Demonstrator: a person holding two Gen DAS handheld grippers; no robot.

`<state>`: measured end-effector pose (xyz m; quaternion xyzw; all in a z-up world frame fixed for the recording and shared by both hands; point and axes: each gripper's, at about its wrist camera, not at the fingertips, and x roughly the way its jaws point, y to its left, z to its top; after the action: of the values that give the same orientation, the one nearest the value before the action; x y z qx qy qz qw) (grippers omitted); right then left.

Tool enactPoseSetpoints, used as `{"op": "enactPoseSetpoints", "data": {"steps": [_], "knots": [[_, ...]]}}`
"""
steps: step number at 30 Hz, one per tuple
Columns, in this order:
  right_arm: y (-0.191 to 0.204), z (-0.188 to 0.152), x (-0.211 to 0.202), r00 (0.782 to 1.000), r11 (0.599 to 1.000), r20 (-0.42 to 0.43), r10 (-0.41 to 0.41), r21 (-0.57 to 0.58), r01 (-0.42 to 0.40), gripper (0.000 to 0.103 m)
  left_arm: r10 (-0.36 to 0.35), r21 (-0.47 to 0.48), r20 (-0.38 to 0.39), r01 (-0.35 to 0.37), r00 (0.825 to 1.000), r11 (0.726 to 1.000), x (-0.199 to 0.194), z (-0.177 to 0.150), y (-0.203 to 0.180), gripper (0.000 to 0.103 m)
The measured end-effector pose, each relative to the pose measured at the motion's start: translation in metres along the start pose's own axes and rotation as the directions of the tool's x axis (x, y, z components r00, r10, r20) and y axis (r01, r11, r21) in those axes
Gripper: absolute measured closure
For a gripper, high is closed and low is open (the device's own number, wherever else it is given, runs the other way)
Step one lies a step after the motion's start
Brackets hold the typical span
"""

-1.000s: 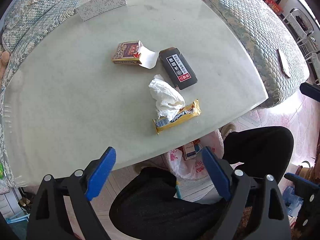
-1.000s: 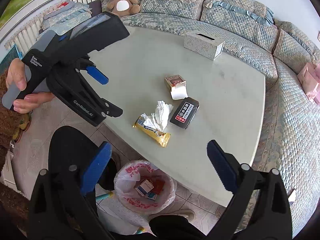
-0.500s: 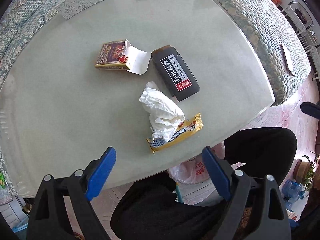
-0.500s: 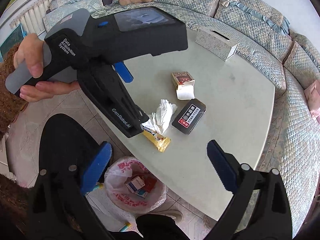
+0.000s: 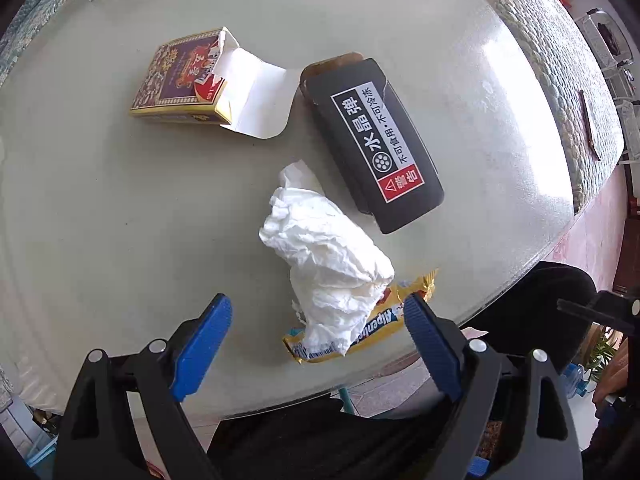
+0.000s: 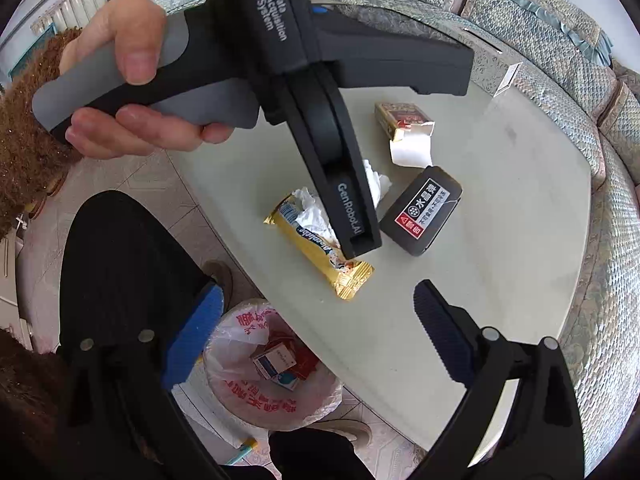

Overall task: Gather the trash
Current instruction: 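Grasp the yellow snack wrapper with the right tool while the left tool grasps the white tissue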

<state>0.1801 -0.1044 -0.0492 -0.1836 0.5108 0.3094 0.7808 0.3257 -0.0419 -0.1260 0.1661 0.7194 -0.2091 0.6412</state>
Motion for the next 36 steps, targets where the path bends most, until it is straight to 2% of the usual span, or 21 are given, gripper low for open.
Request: {"op": "enactPoseSetpoints", "data": {"steps": [6, 14, 16, 17, 22, 23, 24, 30, 35, 36], "knots": [[-0.004, 0.004, 0.029, 0.999, 0.999, 0.006, 0.044, -0.001, -0.044, 0.009, -0.028, -0.029, -0.006, 0.027, 1.0, 0.999, 0.012, 0.015, 0.01, 0.018], [-0.014, 0.002, 0.061, 0.997, 0.997, 0.015, 0.076, 0.017, -0.076, 0.011, -0.064, -0.033, -0.027, 0.064, 0.998, 0.997, 0.021, 0.024, 0.015, 0.026], [-0.016, 0.002, 0.067, 0.997, 0.996, 0.007, 0.081, 0.027, -0.082, 0.032, -0.079, -0.038, -0.03, 0.077, 0.996, 0.996, 0.023, 0.025, 0.015, 0.026], [-0.017, 0.002, 0.07, 0.997, 0.996, -0.002, 0.082, 0.033, -0.082, 0.036, -0.083, -0.042, -0.029, 0.082, 0.996, 0.996, 0.023, 0.026, 0.015, 0.026], [-0.017, -0.002, 0.079, 0.996, 0.995, -0.014, 0.089, 0.041, -0.089, 0.038, -0.101, -0.046, -0.036, 0.099, 0.994, 0.994, 0.026, 0.026, 0.016, 0.03], [-0.017, -0.003, 0.079, 0.996, 0.995, -0.012, 0.088, 0.04, -0.088, 0.04, -0.101, -0.046, -0.032, 0.1, 0.994, 0.994, 0.027, 0.025, 0.015, 0.031], [-0.016, -0.003, 0.078, 0.997, 0.996, -0.011, 0.082, 0.035, -0.082, 0.048, -0.099, -0.044, -0.029, 0.097, 0.995, 0.994, 0.026, 0.025, 0.015, 0.032], [-0.014, -0.005, 0.072, 0.996, 0.994, -0.006, 0.09, 0.063, -0.09, 0.067, -0.116, -0.064, -0.024, 0.114, 0.993, 0.991, 0.027, 0.018, 0.01, 0.047], [-0.014, -0.006, 0.072, 0.996, 0.994, -0.006, 0.084, 0.066, -0.083, 0.069, -0.1, -0.071, -0.007, 0.099, 0.995, 0.992, 0.019, 0.017, 0.009, 0.067], [-0.013, -0.007, 0.071, 0.996, 0.994, -0.008, 0.086, 0.066, -0.085, 0.07, -0.091, -0.072, -0.002, 0.091, 0.996, 0.993, 0.017, 0.016, 0.008, 0.068]]}}
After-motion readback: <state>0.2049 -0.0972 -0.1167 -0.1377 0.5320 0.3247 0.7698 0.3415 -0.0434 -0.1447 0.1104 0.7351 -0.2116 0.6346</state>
